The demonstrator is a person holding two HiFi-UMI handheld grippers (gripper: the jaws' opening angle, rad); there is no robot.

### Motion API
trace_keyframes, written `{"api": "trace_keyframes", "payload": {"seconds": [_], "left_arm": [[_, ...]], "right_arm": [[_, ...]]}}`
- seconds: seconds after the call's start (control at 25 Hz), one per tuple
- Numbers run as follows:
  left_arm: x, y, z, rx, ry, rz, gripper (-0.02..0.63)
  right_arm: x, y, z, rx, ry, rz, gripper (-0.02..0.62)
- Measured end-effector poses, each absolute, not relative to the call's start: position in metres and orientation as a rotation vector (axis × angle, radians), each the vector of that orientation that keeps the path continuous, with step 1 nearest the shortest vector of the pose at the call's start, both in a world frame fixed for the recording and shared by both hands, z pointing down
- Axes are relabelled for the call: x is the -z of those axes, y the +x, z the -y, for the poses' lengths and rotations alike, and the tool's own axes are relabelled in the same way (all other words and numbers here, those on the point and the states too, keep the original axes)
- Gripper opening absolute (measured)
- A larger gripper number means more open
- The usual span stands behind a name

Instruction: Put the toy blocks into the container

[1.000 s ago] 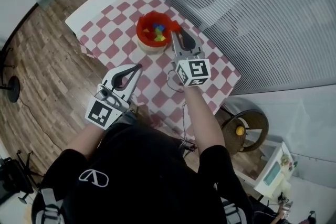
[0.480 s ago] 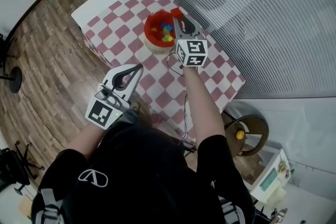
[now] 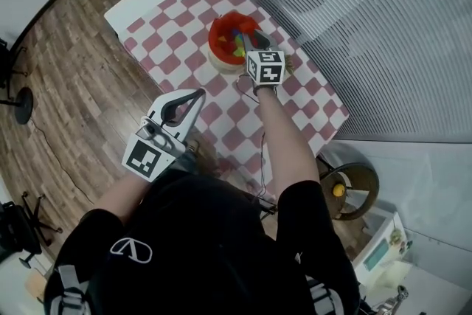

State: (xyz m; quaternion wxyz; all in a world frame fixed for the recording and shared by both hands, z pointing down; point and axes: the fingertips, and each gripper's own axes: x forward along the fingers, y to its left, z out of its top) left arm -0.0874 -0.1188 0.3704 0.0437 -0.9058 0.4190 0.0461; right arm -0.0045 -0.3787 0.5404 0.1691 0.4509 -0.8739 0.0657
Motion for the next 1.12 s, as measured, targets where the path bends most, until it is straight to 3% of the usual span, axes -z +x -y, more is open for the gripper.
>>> {"api": "trace_keyframes", "payload": {"seconds": [0.32, 0.4, 0.44, 0.76, 1.12], "left_arm": [[-0.372, -0.093, 0.116, -0.129, -2.762, -1.307, 0.006], [-0.372, -0.093, 0.116, -0.126, -2.760, -1.306, 0.006], [-0.372, -0.093, 0.115, -0.125, -2.759, -1.305, 0.006], [-0.371, -0.090, 0.115, -0.125, -2.764, -1.287, 0.006], [-0.369, -0.088, 0.110, -0.128, -2.777, -1.268, 0.006]], "right_arm": [[-0.570, -0.008, 0.380, -0.254, 1.231, 2.414, 0.089], [-0.579, -0.010, 0.381, -0.265, 1.215, 2.399, 0.181], [-0.581, -0.010, 0.380, -0.268, 1.208, 2.395, 0.198], [-0.589, -0.007, 0.375, -0.258, 1.163, 2.355, 0.263], [-0.545, 0.011, 0.372, -0.195, 1.282, 2.422, 0.250]]}}
